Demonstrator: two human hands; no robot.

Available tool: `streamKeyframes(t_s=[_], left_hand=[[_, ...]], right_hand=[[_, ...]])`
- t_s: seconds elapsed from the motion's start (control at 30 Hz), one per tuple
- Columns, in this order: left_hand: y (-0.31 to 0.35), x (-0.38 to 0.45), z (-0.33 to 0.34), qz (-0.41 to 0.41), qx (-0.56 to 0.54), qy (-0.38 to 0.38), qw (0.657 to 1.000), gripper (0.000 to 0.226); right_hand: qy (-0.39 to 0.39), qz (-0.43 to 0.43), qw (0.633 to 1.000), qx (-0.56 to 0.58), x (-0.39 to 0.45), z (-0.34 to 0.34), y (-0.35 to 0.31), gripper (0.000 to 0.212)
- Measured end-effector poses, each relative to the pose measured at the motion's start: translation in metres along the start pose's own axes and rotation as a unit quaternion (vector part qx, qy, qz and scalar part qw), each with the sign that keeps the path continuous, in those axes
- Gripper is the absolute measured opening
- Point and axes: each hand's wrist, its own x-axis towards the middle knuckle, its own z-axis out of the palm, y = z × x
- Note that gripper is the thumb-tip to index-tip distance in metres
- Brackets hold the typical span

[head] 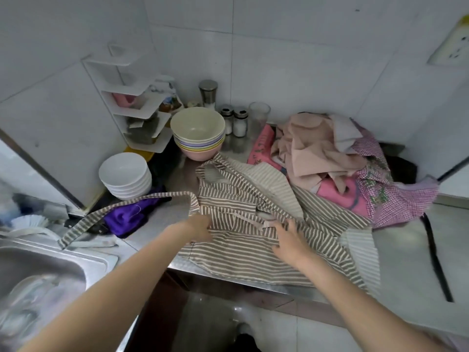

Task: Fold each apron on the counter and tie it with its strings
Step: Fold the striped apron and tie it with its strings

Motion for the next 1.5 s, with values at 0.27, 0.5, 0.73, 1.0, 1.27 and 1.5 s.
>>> streamKeyframes(t_s=[0.27, 0.5, 0.73, 1.0, 1.27, 1.5], left_hand=[[-0.024, -0.019, 0.014, -0.166, -0.145, 0.038, 0.975, 0.077], [-0.047, -0.04, 0.03, -0.094, -0.528, 0.105, 0.837, 0.021], [-0.037, -0.055, 0.041, -0.033, -0.369, -0.001, 0.929, 0.067], [-0.037, -0.039, 0.05, -0.084, -0.201, 0.029, 0.976, 0.053], [0.02, -0.012, 0.029, 0.003, 0.034, 0.192, 0.981, 0.053], [0.114, 0.02, 0.039, 0.055, 0.135, 0.019, 0.989, 0.091]], right_hand=[[0.075, -0.039, 0.982, -0.168, -0.013, 0.002, -0.03, 0.057], [-0.105, -0.096, 0.985, -0.099, 0.001, 0.027, -0.1, 0.091], [-0.121, -0.042, 0.987, -0.095, 0.012, 0.036, -0.091, 0.116], [-0.163, -0.016, 0.976, -0.144, 0.022, 0.033, -0.095, 0.122], [-0.099, -0.097, 0.99, -0.005, 0.013, 0.012, -0.053, 0.078], [0.016, 0.047, 0.998, -0.028, -0.02, 0.001, 0.038, 0.04]])
